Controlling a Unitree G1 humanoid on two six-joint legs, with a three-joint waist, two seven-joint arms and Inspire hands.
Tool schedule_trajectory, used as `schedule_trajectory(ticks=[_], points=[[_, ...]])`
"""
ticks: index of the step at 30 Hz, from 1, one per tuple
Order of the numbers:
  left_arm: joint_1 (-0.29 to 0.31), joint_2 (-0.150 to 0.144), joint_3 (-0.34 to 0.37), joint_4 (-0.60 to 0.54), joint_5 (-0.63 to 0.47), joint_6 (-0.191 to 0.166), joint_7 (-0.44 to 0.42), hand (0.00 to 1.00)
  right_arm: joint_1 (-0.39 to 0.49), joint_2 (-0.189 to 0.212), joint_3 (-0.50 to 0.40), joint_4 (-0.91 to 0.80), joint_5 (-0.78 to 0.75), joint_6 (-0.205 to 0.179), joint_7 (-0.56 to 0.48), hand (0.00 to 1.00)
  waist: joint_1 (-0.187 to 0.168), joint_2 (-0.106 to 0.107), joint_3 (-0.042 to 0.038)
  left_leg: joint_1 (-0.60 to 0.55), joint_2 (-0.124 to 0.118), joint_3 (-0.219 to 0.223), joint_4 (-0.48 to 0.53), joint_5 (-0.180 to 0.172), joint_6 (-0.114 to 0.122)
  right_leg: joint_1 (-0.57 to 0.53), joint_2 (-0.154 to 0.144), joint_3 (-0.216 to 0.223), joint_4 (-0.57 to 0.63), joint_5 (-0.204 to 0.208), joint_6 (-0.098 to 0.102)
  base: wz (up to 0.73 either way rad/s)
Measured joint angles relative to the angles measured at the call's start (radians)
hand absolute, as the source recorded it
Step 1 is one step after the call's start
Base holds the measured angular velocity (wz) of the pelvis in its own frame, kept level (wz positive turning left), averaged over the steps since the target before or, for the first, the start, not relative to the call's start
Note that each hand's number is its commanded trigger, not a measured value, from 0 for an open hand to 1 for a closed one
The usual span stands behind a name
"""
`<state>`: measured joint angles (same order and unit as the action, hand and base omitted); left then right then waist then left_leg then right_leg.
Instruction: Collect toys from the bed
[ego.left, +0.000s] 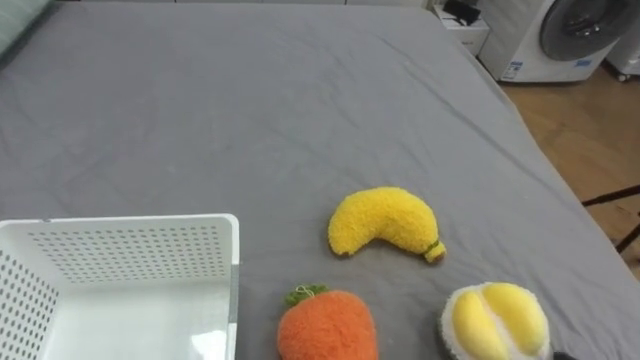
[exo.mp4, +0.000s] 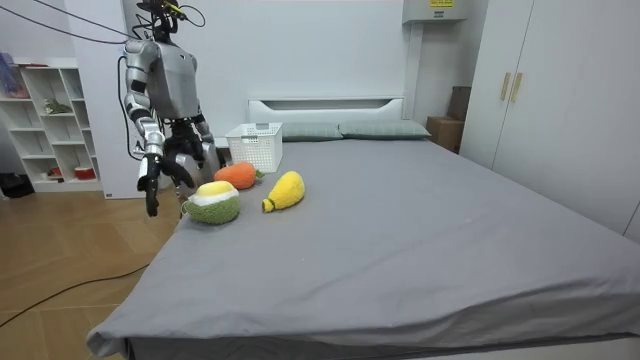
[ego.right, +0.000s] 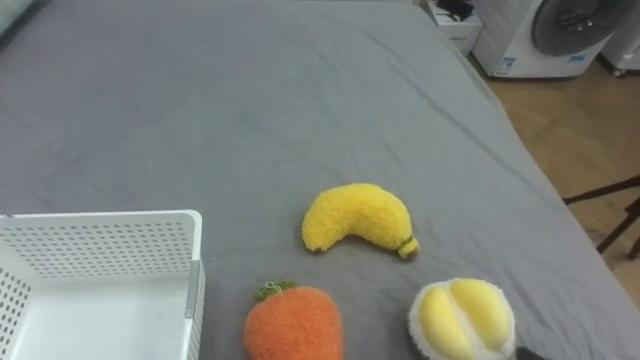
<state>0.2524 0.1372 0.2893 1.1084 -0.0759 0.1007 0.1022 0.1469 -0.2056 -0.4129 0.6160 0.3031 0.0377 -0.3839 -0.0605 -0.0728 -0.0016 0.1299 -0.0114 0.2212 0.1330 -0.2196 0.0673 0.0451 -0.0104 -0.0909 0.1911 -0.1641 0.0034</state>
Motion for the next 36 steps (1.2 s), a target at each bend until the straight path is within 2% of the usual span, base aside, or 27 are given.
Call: schedule_trajectory(ticks=[5, 9, 16, 22, 27, 32, 36], points=[[0.001, 0.0, 0.0, -0.007, 0.005, -0.007, 0.0, 0.0, 0.0, 0.0, 0.015, -0.119, -0.038, -0.001, -0.001, 0.0, 0.013, 0.003, 0.0019, 0.001, 0.0, -0.001, 0.0, 0.0, 0.0, 0.006, -0.001, -0.003, -0.003, 0.002, 0.0, 0.0], [0.002, -0.001, 0.0, -0.01, 0.003, -0.007, -0.001, 0.0, 0.0, 0.013, 0.048, -0.206, -0.08, -0.003, -0.002, 0.0, 0.015, 0.007, -0.001, 0.0, 0.0, -0.002, 0.0, 0.0, 0.0, 0.007, -0.001, -0.004, -0.003, 0.002, 0.0, 0.0], [0.002, -0.008, -0.001, -0.01, 0.001, -0.013, -0.001, 0.0, -0.002, 0.02, 0.078, -0.229, -0.151, -0.004, 0.017, 0.0, 0.016, 0.015, 0.0, -0.002, 0.0, -0.005, -0.001, 0.0, 0.0, 0.008, -0.001, -0.008, -0.002, 0.003, 0.001, 0.0], [0.006, -0.007, -0.02, -0.011, 0.007, -0.013, 0.0, 0.0, 0.012, 0.018, 0.118, -0.226, -0.379, -0.003, 0.062, 0.0, 0.016, 0.024, -0.0008, -0.005, 0.0, -0.004, 0.0, 0.0, 0.0, 0.009, -0.002, -0.011, -0.001, 0.004, -0.001, 0.0], [0.015, -0.006, -0.02, -0.029, 0.011, -0.012, 0.0, 0.0, 0.022, 0.018, 0.167, -0.131, -0.405, 0.0, 0.14, 0.0, 0.031, 0.016, -0.0028, -0.009, 0.001, -0.008, 0.003, 0.0, 0.0, 0.011, -0.004, -0.025, -0.004, 0.005, -0.001, 0.03], [0.019, -0.005, -0.018, -0.037, 0.011, -0.013, 0.0, 0.0, 0.02, 0.019, 0.168, 0.003, -0.432, 0.01, 0.216, 0.0, 0.041, 0.01, -0.0056, -0.01, 0.001, -0.014, 0.003, 0.0, 0.0, 0.013, -0.004, -0.022, -0.005, 0.005, -0.001, 0.01], [0.019, -0.006, -0.017, -0.038, 0.047, -0.013, 0.003, 0.0, 0.02, 0.019, 0.167, 0.082, -0.433, 0.009, 0.295, 0.0, 0.037, 0.008, 0.0002, -0.002, 0.0, -0.028, 0.002, 0.0, 0.0, 0.028, -0.006, -0.036, -0.008, 0.005, -0.001, 0.08]])
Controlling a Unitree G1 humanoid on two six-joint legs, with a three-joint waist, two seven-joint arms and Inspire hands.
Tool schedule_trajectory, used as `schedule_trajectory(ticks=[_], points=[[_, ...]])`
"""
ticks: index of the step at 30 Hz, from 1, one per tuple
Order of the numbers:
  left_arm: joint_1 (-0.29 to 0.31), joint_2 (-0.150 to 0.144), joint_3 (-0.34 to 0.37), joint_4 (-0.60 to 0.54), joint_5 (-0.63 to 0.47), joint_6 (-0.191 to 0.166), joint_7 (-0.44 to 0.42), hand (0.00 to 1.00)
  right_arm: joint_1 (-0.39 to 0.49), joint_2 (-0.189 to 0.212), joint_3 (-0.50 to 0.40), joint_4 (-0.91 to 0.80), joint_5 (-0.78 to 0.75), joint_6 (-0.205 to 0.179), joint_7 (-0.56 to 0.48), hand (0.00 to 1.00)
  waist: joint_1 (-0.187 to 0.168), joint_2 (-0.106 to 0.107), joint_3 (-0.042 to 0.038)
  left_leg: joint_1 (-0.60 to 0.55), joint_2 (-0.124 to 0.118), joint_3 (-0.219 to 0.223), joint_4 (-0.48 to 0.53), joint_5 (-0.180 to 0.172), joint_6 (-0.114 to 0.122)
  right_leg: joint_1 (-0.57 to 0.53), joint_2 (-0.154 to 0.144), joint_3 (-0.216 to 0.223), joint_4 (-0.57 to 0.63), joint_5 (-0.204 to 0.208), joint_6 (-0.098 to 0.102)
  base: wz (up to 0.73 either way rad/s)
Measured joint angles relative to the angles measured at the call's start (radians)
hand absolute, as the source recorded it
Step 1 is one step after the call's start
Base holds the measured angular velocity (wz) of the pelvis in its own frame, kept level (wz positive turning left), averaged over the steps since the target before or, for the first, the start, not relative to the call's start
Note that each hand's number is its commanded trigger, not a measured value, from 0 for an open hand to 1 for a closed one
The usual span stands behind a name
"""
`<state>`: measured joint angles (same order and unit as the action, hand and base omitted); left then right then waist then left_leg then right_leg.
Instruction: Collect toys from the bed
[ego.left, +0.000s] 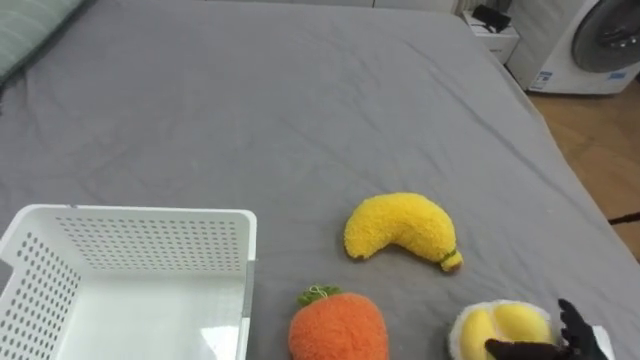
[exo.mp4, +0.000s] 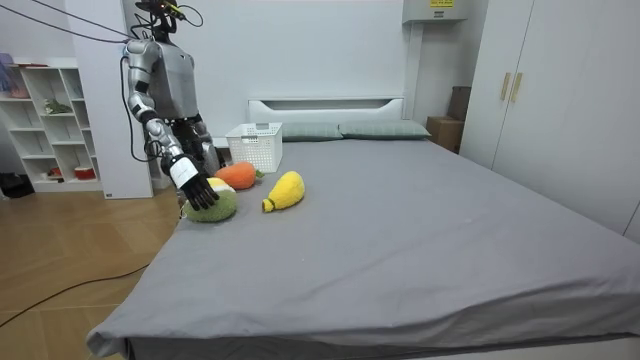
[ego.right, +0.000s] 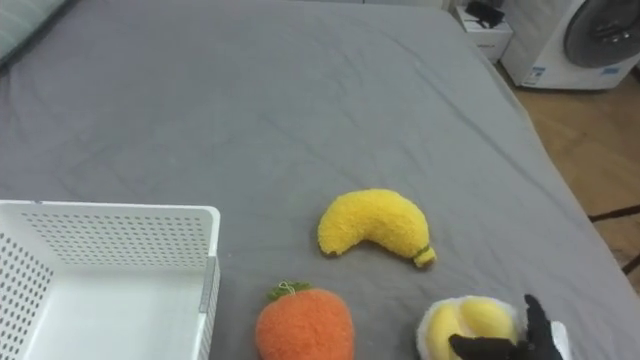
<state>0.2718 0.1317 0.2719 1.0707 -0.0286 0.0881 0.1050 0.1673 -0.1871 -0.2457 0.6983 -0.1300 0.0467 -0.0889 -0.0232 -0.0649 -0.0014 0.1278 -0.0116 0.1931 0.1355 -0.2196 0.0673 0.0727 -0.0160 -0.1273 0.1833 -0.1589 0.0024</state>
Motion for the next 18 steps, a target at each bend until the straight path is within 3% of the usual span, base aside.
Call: schedule_trajectory(ticks=[12, 13, 15, 16, 18], points=[[0.01, 0.002, 0.0, -0.018, 0.001, 0.015, 0.001, 0.0, -0.027, -0.009, -0.008, 0.147, 0.007, 0.008, 0.122, 0.0, 0.004, -0.018, -0.0055, 0.007, 0.0, -0.009, 0.001, 0.0, 0.0, 0.014, 0.0, -0.012, -0.016, 0.003, 0.0, 0.03], [0.009, 0.002, 0.0, -0.018, 0.002, 0.015, 0.001, 0.0, -0.03, -0.01, -0.011, 0.153, 0.007, 0.008, 0.125, 0.15, 0.004, -0.018, -0.0055, 0.007, 0.0, -0.009, 0.001, 0.0, 0.0, 0.014, 0.0, -0.012, -0.016, 0.003, 0.0, 0.0], [0.01, 0.002, 0.0, -0.018, 0.002, 0.015, 0.001, 0.0, -0.03, -0.014, -0.013, 0.161, 0.007, 0.009, 0.131, 0.95, 0.004, -0.018, -0.0054, 0.007, 0.0, -0.009, 0.001, 0.0, 0.0, 0.014, 0.0, -0.012, -0.015, 0.003, 0.0, 0.0], [0.01, 0.002, 0.0, -0.018, 0.002, 0.015, 0.001, 0.0, -0.03, -0.014, -0.014, 0.162, 0.007, 0.009, 0.133, 1.0, 0.004, -0.018, -0.0053, 0.006, 0.0, -0.009, 0.001, 0.0, 0.0, 0.013, 0.0, -0.013, -0.015, 0.003, 0.0, 0.0], [0.009, 0.002, 0.0, -0.018, 0.002, 0.015, 0.001, 0.0, -0.031, -0.015, -0.014, 0.169, 0.007, 0.008, 0.134, 1.0, 0.005, -0.018, -0.0051, 0.005, 0.0, -0.009, 0.001, 0.0, 0.0, 0.012, 0.0, -0.013, -0.015, 0.003, 0.0, 0.0]])
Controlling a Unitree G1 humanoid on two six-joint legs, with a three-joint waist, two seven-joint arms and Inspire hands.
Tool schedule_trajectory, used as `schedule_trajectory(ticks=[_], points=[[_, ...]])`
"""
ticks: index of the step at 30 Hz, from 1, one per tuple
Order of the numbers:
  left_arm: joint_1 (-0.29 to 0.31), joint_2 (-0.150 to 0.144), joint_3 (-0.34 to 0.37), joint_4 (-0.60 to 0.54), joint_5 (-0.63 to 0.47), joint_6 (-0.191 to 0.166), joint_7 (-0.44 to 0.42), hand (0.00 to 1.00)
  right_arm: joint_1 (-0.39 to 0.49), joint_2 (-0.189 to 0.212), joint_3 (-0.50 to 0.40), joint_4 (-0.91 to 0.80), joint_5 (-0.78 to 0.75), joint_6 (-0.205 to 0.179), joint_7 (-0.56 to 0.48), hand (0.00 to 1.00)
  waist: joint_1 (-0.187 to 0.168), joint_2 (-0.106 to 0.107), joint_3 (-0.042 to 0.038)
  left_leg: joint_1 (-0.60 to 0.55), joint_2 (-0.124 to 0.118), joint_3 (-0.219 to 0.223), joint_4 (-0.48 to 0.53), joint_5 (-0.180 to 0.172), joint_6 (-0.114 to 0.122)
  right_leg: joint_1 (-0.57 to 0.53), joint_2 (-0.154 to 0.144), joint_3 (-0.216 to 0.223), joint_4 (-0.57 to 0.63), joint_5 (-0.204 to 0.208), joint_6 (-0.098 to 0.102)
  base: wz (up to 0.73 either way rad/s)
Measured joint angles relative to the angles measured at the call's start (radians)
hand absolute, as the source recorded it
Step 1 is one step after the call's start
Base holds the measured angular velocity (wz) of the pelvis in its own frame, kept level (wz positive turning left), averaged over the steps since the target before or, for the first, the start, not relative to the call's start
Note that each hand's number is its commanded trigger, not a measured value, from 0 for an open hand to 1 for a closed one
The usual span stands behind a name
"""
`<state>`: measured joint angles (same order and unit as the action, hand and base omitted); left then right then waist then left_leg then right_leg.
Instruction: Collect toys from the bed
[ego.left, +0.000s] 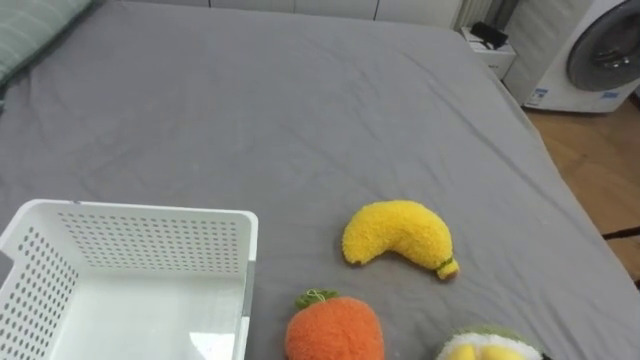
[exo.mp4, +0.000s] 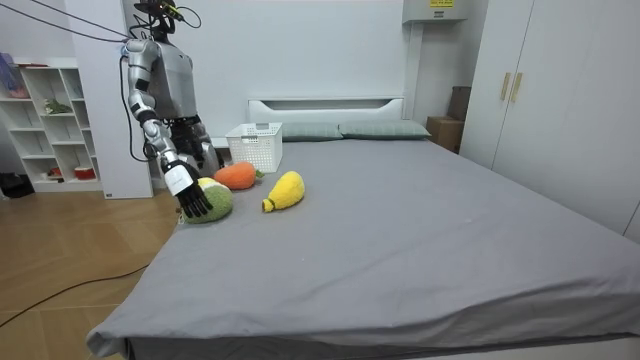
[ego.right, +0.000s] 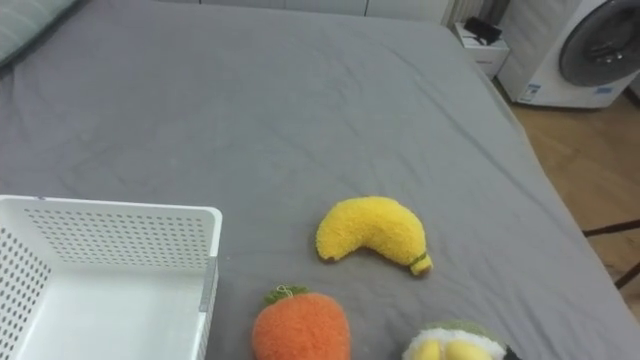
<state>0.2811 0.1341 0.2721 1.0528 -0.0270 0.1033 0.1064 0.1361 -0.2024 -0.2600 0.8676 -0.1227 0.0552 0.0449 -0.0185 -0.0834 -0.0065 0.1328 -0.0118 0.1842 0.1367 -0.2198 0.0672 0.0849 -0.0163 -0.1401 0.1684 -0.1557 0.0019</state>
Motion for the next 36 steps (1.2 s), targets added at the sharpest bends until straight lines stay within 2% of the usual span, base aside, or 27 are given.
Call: schedule_trajectory(ticks=[8, 19, 26, 29, 30, 31, 32, 34, 36], points=[[0.0, 0.0, -0.001, 0.001, 0.0, 0.0, 0.0, 0.0, -0.005, -0.01, 0.0, 0.019, -0.007, 0.0, -0.014, 1.0, 0.0, -0.001, 0.0004, -0.002, 0.0, 0.0, -0.001, 0.0, 0.0, 0.002, 0.001, 0.0, 0.0, 0.0, 0.0, 0.0], [0.0, 0.0, -0.001, 0.0, 0.0, 0.0, -0.001, 0.0, 0.002, 0.003, 0.029, -0.029, -0.057, 0.012, -0.002, 1.0, 0.004, 0.009, 0.001, 0.001, 0.0, 0.0, 0.0, 0.0, 0.0, 0.005, 0.0, 0.001, 0.001, 0.0, 0.0, 0.0], [-0.006, -0.001, -0.001, 0.001, -0.001, 0.0, -0.006, 0.0, -0.005, 0.006, 0.035, -0.147, -0.159, 0.014, 0.001, 1.0, 0.002, 0.008, 0.0052, -0.004, 0.0, 0.0, -0.001, 0.0, 0.0, -0.003, 0.0, 0.006, 0.002, 0.0, 0.0, 0.0], [-0.015, -0.001, -0.001, -0.002, 0.0, 0.0, -0.016, 0.0, -0.005, 0.008, 0.039, -0.249, -0.161, 0.038, 0.002, 1.0, -0.001, 0.003, 0.0021, -0.009, 0.0, 0.001, -0.001, 0.0, 0.0, -0.006, 0.0, 0.007, 0.001, 0.0, 0.0, 0.0], [-0.015, -0.001, -0.001, -0.001, 0.001, 0.0, -0.023, 0.0, -0.005, 0.008, 0.039, -0.297, -0.163, 0.04, 0.002, 1.0, -0.001, 0.01, -0.0002, -0.016, -0.001, 0.001, 0.002, 0.0, 0.0, -0.013, 0.0, 0.007, 0.002, 0.0, 0.0, 0.0], [-0.018, 0.0, -0.001, -0.001, 0.001, 0.0, -0.027, 0.0, -0.006, 0.007, 0.039, -0.321, -0.163, 0.04, 0.002, 1.0, -0.003, 0.006, -0.0001, -0.018, -0.001, 0.002, 0.007, 0.0, 0.0, -0.016, 0.001, 0.009, 0.002, 0.0, 0.0, 0.0], [-0.019, 0.0, -0.001, -0.001, 0.001, 0.0, -0.03, 0.0, -0.007, 0.006, 0.039, -0.351, -0.163, 0.039, 0.002, 1.0, -0.002, 0.008, 0.0043, -0.019, 0.0, 0.002, 0.008, 0.0, 0.0, -0.017, 0.001, 0.01, 0.002, 0.0, 0.0, 0.0], [-0.019, -0.001, -0.001, -0.002, 0.0, 0.0, -0.031, 0.0, -0.006, 0.006, 0.04, -0.385, -0.17, 0.041, 0.006, 1.0, -0.001, 0.0, 0.0006, -0.017, 0.0, 0.002, 0.008, 0.0, 0.0, -0.017, 0.001, 0.008, 0.002, 0.0, 0.0, 0.0], [-0.018, -0.003, -0.001, -0.002, 0.0, 0.0, -0.031, 0.0, -0.002, 0.006, 0.039, -0.465, -0.202, 0.05, 0.023, 1.0, -0.006, 0.003, 0.0045, -0.017, -0.001, 0.004, 0.008, 0.0, 0.0, -0.018, 0.0, 0.009, 0.003, 0.001, 0.001, 0.0]])
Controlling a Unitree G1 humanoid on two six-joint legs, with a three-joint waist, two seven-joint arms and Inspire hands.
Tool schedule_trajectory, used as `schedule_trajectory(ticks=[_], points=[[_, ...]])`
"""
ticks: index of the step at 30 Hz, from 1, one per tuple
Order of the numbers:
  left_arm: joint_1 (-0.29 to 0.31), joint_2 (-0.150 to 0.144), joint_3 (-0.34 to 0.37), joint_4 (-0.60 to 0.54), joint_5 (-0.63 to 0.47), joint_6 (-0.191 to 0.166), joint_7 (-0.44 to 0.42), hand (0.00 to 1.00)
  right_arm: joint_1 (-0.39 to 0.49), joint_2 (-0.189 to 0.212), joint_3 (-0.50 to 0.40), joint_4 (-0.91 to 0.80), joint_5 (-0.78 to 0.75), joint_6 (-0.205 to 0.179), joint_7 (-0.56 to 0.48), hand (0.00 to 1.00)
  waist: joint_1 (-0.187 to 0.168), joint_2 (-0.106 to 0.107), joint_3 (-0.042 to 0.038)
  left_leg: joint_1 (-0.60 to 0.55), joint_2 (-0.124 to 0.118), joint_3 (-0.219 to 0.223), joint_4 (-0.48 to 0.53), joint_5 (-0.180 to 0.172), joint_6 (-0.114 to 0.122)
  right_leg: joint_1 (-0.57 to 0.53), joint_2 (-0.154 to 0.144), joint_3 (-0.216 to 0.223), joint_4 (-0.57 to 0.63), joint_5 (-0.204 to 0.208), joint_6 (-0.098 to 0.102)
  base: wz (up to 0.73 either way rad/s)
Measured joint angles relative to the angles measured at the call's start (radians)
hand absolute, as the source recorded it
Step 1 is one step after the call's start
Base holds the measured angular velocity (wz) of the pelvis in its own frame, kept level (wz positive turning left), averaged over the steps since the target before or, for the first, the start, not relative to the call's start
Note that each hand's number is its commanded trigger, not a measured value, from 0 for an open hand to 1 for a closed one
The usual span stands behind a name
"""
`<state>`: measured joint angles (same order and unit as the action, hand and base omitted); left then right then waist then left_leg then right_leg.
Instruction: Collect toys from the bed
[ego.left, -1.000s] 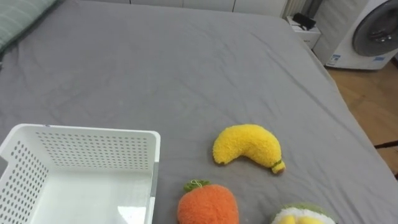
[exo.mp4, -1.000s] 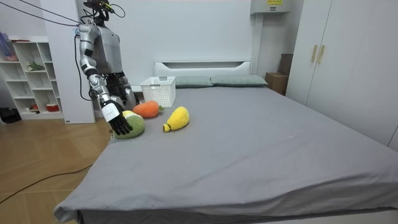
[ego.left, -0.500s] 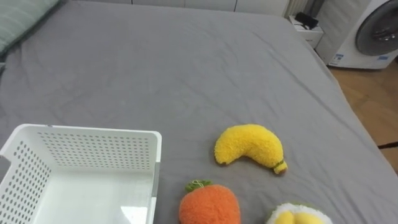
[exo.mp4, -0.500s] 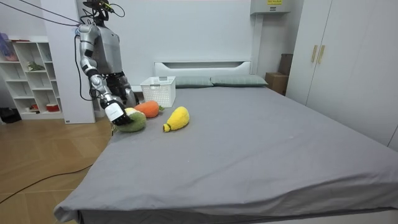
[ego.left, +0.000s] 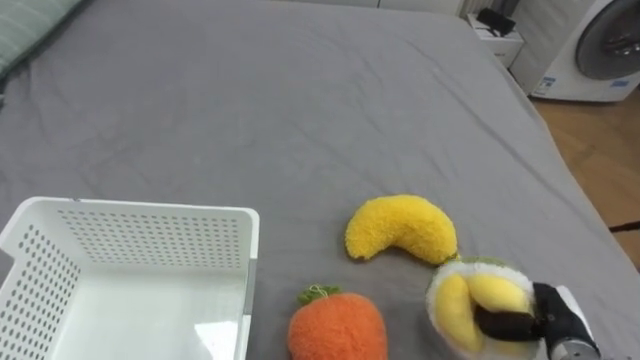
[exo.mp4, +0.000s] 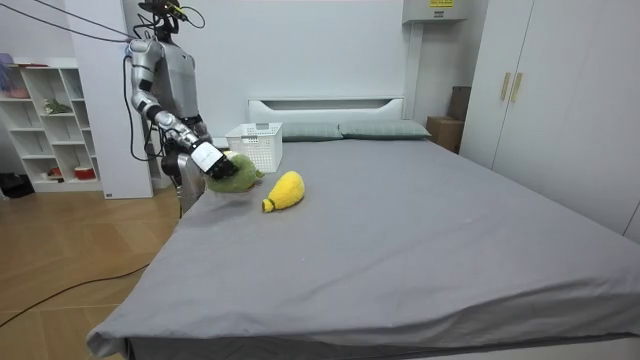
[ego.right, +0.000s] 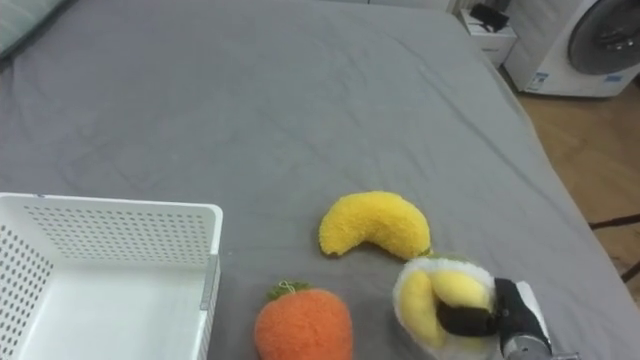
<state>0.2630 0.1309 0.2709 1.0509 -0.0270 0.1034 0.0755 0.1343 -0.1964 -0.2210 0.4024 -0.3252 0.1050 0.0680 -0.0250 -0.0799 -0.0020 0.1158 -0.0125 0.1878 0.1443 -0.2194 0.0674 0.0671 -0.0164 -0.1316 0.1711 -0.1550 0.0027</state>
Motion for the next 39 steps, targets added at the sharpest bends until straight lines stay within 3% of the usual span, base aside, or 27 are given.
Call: schedule_trajectory(ticks=[5, 10, 20, 26, 34, 39], points=[[-0.006, -0.001, 0.001, 0.002, -0.002, 0.002, 0.0, 0.0, 0.003, 0.0, 0.0, -0.189, -0.032, 0.028, 0.001, 1.0, 0.003, 0.006, 0.0014, -0.001, 0.001, 0.002, -0.003, 0.0, 0.0, 0.0, 0.002, 0.003, 0.001, 0.0, 0.0, -0.01], [-0.008, -0.002, 0.001, 0.002, -0.002, 0.001, 0.001, 0.0, 0.002, 0.0, 0.0, -0.34, -0.028, 0.028, 0.001, 1.0, 0.005, 0.002, -0.0016, 0.0, 0.001, 0.002, -0.002, 0.0, 0.0, 0.002, 0.001, 0.003, 0.001, 0.0, 0.0, 0.0], [-0.021, -0.005, -0.022, 0.003, -0.002, 0.001, 0.002, 0.0, -0.033, -0.009, 0.015, -0.42, -0.026, 0.031, 0.034, 1.0, 0.031, 0.013, 0.001, -0.002, 0.001, 0.004, 0.0, 0.0, 0.0, -0.004, 0.001, 0.006, 0.009, 0.0, 0.0, 0.0], [-0.035, -0.004, -0.042, 0.002, -0.001, -0.001, 0.005, 0.0, -0.049, -0.022, 0.103, -0.51, -0.029, 0.064, 0.065, 1.0, 0.087, 0.008, -0.0007, -0.007, 0.001, 0.004, 0.0, 0.0, 0.0, -0.013, 0.003, 0.014, 0.016, 0.001, -0.001, -0.01], [-0.066, -0.006, -0.062, 0.004, -0.002, -0.001, 0.005, 0.0, -0.139, -0.018, 0.248, -0.537, -0.029, 0.073, 0.105, 1.0, 0.142, 0.011, 0.0047, -0.02, -0.001, -0.017, 0.005, 0.001, 0.001, -0.013, -0.001, -0.016, 0.013, 0.0, 0.0, 0.09], [-0.075, -0.007, -0.113, -0.002, -0.002, 0.0, 0.005, 0.0, -0.206, 0.004, 0.303, -0.537, -0.031, 0.095, 0.144, 1.0, 0.163, 0.007, 0.003, -0.043, -0.001, -0.048, 0.013, 0.001, 0.001, -0.018, -0.005, -0.047, 0.01, 0.0, 0.0, 0.17]])
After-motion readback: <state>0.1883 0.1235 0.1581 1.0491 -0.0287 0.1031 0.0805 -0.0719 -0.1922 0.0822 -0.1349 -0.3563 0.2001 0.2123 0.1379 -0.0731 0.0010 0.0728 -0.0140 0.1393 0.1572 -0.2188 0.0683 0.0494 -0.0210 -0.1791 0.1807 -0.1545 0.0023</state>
